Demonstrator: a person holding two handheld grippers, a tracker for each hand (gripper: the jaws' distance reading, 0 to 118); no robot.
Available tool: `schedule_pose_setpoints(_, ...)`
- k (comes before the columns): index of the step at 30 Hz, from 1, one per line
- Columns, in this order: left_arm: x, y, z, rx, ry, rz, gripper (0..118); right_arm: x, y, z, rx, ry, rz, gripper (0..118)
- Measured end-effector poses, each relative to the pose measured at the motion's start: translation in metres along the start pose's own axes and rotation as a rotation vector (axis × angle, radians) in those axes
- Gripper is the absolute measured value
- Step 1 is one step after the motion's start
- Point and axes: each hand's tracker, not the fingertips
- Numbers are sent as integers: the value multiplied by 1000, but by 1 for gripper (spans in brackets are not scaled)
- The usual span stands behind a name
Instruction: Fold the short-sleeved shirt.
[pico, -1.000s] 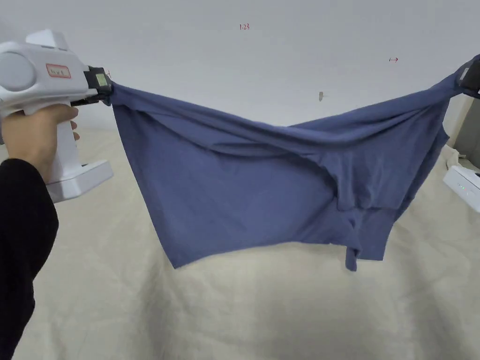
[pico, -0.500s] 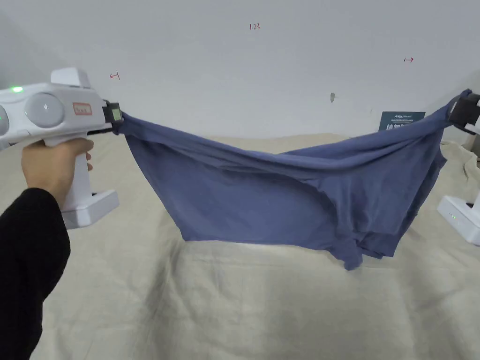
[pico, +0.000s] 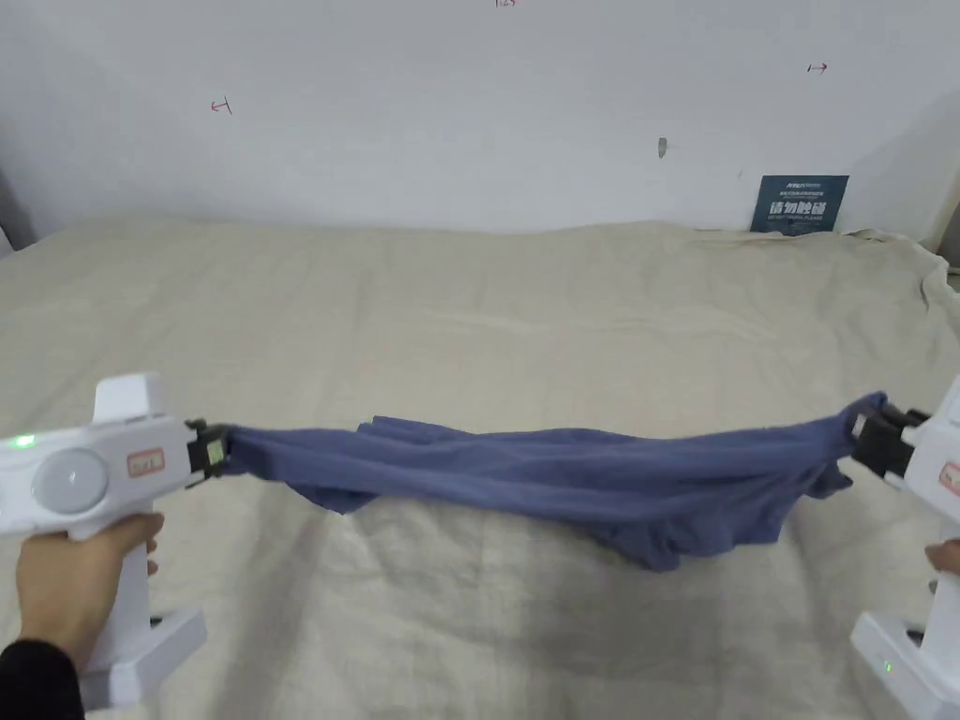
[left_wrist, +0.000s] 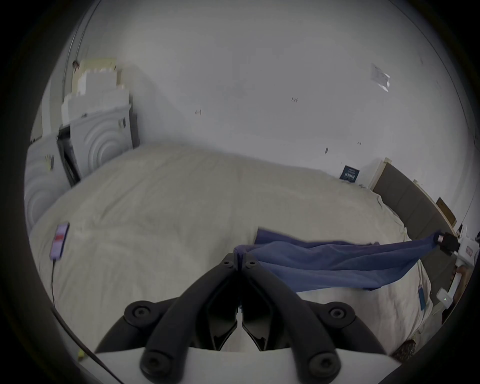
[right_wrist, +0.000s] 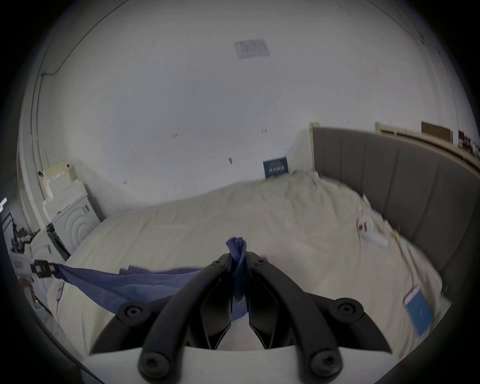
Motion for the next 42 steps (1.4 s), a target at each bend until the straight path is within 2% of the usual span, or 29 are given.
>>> schedule_pose_setpoints(6, -15, -89, 21, -83, 31, -40, 0, 7, -81, 43, -93, -17, -18, 7)
schedule_pose_setpoints(10, -24, -131, 34, -139, 30, -30, 0, 14, -119, 67, -156, -36, -66, 7)
schedule_pose_setpoints(15, -37, -167, 50, -192, 42, -4, 0, 26, -149, 92, -193, -68, -65, 7)
schedule_pose_setpoints(22, -55, -199, 78, -245, 60, 49, 0, 42, -175, 124, -243, -108, -77, 7)
schedule_pose_setpoints(26, -53, -205, 77, -269, 67, 67, 0, 50, -187, 118, -296, -134, -56, 7)
schedule_pose_setpoints(31, -37, -204, 53, -292, 89, 48, 0, 36, -192, 94, -372, -165, -27, 7)
schedule_pose_setpoints(34, -25, -207, 35, -335, 108, 6, 0, 24, -195, 79, -429, -193, 18, 7)
schedule_pose_setpoints(39, -17, -210, 21, -388, 123, 17, 0, 13, -196, 79, -463, -206, 5, 8)
schedule_pose_setpoints(41, -14, -206, 22, -386, 118, 28, 12, 7, -189, 87, -461, -197, 4, 12)
schedule_pose_setpoints(42, -12, -204, 25, -387, 131, 29, 27, 4, -185, 91, -447, -193, 7, 25)
